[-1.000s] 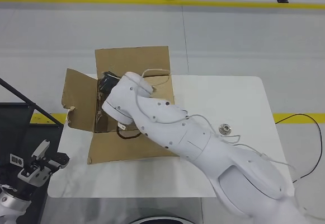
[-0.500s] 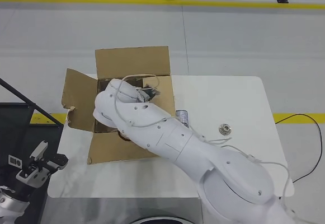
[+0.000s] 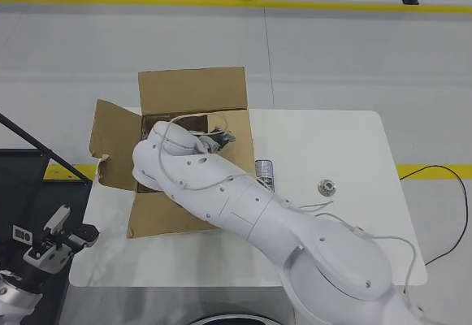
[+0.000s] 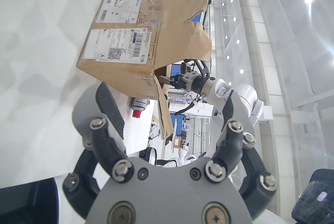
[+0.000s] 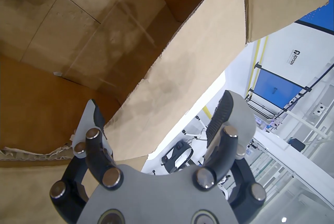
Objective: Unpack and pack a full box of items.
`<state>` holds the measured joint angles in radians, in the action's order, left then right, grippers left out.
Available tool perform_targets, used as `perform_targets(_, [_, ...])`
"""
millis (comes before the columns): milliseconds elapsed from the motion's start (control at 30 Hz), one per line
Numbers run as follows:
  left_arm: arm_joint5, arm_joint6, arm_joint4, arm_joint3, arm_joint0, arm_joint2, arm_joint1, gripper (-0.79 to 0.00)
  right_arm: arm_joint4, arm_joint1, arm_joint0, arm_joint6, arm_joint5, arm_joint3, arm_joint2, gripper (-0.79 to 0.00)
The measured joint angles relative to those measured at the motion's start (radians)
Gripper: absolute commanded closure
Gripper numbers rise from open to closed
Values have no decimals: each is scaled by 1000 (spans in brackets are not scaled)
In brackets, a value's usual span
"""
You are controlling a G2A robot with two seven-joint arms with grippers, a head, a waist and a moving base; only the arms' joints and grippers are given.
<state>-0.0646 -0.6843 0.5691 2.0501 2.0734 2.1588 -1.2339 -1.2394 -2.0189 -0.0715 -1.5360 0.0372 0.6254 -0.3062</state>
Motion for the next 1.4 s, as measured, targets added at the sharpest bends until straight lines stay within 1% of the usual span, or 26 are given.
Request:
perform_targets(467, [1, -12, 1, 3, 2, 3, -2, -785, 37, -3, 54, 0, 46, -31, 57, -785])
perform_targets(1100, [12, -18, -15, 5, -20, -22, -3, -785, 91, 9, 165, 0, 138, -111, 80, -785])
perform_targets(1400, [20, -85, -50, 17, -21, -50, 2, -785, 122, 8, 213, 0, 167, -159, 102, -785])
